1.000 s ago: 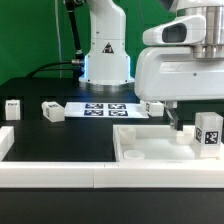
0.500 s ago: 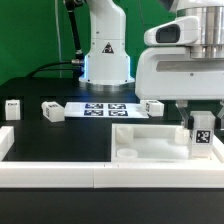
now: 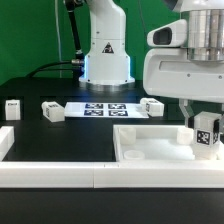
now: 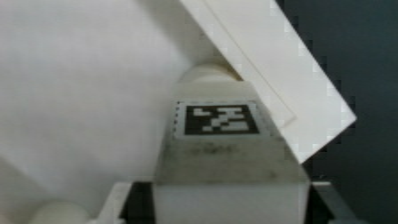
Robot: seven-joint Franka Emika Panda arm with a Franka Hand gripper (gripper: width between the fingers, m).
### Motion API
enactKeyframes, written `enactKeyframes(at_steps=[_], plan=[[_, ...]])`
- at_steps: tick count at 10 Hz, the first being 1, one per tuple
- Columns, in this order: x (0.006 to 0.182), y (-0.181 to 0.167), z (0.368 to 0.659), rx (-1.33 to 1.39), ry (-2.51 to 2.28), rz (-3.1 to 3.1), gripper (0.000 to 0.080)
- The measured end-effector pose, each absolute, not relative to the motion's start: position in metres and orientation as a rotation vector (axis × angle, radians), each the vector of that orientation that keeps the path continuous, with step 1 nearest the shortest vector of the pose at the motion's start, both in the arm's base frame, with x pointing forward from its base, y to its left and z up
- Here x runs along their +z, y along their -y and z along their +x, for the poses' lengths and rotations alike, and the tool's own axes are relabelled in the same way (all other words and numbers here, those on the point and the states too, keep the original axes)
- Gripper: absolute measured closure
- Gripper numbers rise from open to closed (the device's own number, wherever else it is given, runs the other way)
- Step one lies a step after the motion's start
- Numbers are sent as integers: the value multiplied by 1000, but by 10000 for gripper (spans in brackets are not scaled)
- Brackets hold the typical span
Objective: Assemble square table
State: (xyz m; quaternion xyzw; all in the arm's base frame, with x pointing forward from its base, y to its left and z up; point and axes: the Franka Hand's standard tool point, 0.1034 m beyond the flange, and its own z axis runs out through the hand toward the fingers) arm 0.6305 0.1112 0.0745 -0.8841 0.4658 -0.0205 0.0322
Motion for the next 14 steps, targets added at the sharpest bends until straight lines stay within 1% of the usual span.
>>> enactKeyframes(at_steps=[3, 5, 7, 8, 9, 10, 11, 14], plan=[[72, -109, 629, 11, -1985, -2305, 509], [72, -111, 629, 23, -2123, -2180, 509], [71, -111, 629, 21, -2090, -2211, 508], [71, -112, 628, 13, -2042, -2262, 319], [72, -114, 628, -24, -1796, -2485, 319], [72, -117, 627, -44, -1567, -2648, 182], [72, -119, 627, -48, -1440, -2721, 160], [72, -117, 627, -58, -1144, -2862, 151]])
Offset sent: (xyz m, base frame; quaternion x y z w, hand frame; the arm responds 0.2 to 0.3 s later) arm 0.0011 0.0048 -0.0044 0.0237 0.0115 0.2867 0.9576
